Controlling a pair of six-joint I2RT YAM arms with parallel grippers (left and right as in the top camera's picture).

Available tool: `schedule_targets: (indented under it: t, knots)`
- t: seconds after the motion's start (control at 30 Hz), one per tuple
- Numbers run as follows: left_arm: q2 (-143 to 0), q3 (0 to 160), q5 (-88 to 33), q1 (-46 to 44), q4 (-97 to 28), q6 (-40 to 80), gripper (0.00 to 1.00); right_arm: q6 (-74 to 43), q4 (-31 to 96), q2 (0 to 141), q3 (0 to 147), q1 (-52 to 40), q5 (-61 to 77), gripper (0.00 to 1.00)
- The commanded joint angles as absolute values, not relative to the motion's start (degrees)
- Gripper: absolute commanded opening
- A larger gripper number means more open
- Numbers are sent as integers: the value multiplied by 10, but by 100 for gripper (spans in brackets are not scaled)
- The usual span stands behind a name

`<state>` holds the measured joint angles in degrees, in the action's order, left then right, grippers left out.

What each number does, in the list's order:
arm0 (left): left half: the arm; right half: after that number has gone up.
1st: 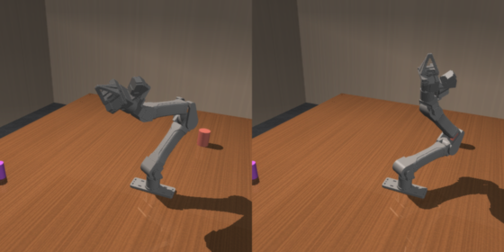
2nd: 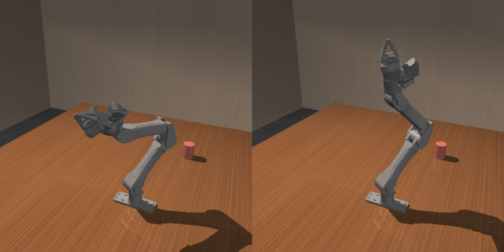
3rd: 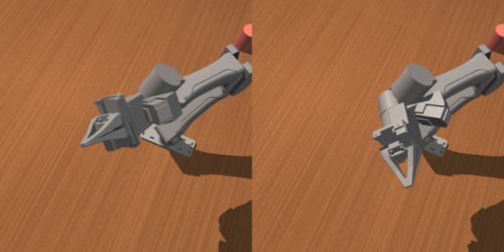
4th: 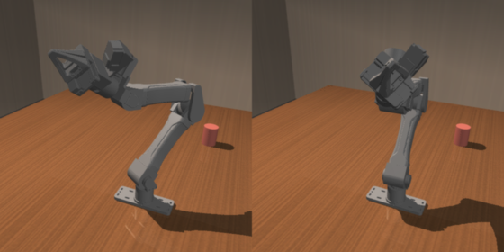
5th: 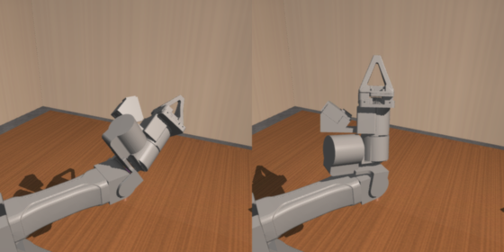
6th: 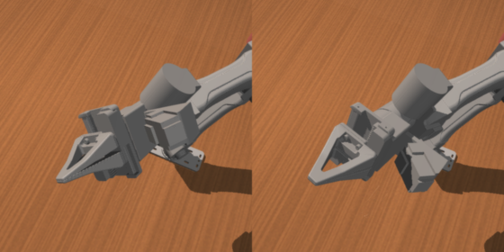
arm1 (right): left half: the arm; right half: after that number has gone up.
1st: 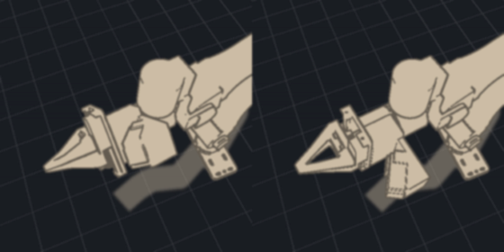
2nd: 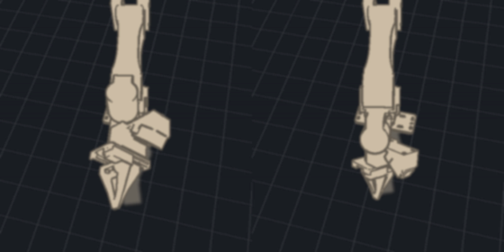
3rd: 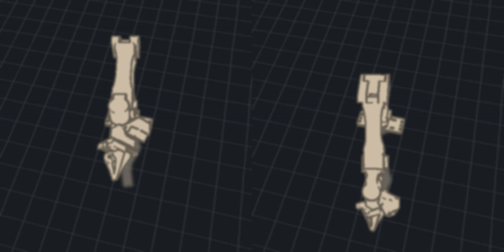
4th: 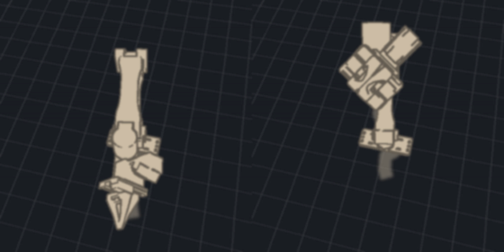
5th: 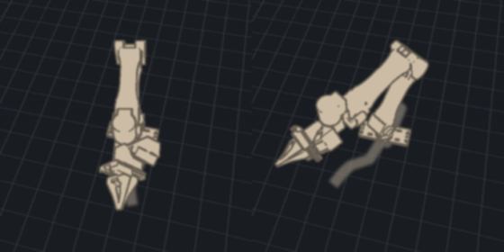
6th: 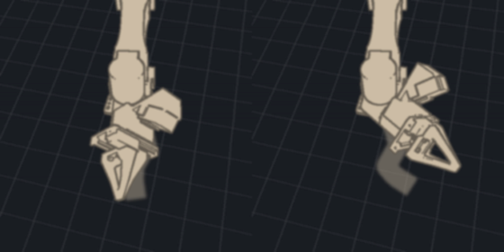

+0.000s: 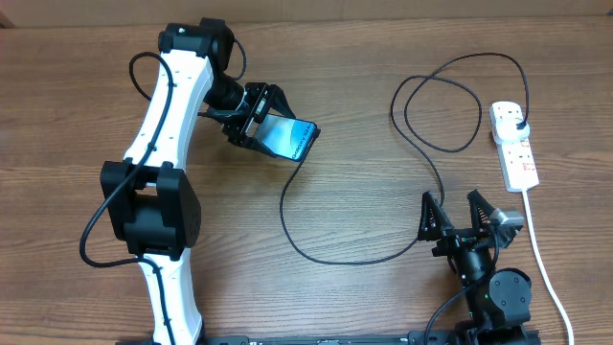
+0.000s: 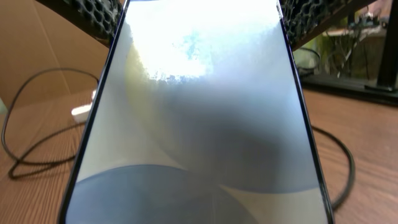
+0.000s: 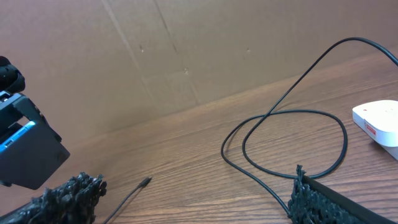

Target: Plug charger to phone and switch on socket

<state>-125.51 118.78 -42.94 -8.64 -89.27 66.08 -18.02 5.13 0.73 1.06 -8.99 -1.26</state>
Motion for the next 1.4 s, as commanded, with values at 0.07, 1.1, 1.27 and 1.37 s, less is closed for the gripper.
schedule_targets:
  t: [0.07,1.1,1.27,1.37]
  knots:
    - [-1253,1205,-488,-86,-902,664,62,-181,48,2,4,-86,-9,100]
    - [-1253,1205,-590,-45,-952,627,66,-181,48,2,4,-86,-9,100]
    - [-1253,1205,-589,-44,-960,615,62,-181,48,2,4,-86,-9,100]
    - [-1253,1205,-589,-44,-960,607,57,-181,48,2,4,-86,-9,100]
